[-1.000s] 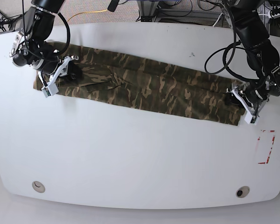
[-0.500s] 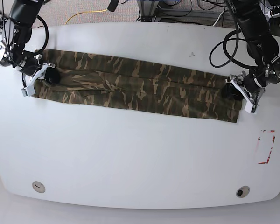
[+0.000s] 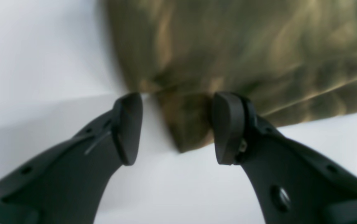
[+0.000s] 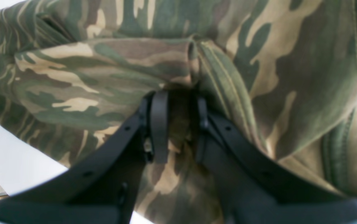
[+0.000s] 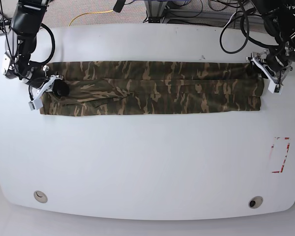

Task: Fold the T-shirt properly
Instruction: 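Lift the strip end with the left gripper and fold it toward the right gripper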

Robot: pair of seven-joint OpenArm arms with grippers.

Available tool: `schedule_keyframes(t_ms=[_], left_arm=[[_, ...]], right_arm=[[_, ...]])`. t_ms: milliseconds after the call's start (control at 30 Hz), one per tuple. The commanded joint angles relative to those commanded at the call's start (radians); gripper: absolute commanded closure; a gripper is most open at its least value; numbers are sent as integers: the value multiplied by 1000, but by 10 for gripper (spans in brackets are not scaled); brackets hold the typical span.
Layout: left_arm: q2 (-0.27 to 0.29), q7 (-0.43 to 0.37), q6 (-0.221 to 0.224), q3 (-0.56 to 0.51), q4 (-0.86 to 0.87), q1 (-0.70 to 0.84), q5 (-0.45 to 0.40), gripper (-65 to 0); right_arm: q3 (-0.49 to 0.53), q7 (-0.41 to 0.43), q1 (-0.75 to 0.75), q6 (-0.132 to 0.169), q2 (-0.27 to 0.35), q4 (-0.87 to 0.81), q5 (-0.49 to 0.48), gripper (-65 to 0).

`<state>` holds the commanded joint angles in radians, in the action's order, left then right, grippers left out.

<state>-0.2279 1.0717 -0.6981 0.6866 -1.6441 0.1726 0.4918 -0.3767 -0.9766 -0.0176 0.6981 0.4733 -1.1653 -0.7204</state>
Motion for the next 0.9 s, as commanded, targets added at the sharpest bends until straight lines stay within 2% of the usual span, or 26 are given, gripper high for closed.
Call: schedule_keyframes(t_ms=[133,233,300,400,633,833,900], left_arm=[[-2,68,0,61,-17,-8,95,-361],[-18,78,0,87,-12,-23,184,-411],[-18,78,0,95,-6,-28,209,-432],[-18,78,0,94,31,-58,210,-451],[-21,75,0,92,236,-140,206,-450],[-17,78,0,86,307,-163,204,-449],[-15,78,0,46,336,-166,206,-447]], right_arm=[[0,-2,0,0,0,0,0,-119],[0,-2,0,0,-2,0,-2,-119],[0,-2,0,0,-2,0,-2,-119],[0,-2,0,0,-2,0,-3,-119],[-2,-2,2,0,-2,0,-5,-117],[-3,-2,3,0,-2,0,-5,-117],[-8,-2,3,0,-3,0,-6,-117]])
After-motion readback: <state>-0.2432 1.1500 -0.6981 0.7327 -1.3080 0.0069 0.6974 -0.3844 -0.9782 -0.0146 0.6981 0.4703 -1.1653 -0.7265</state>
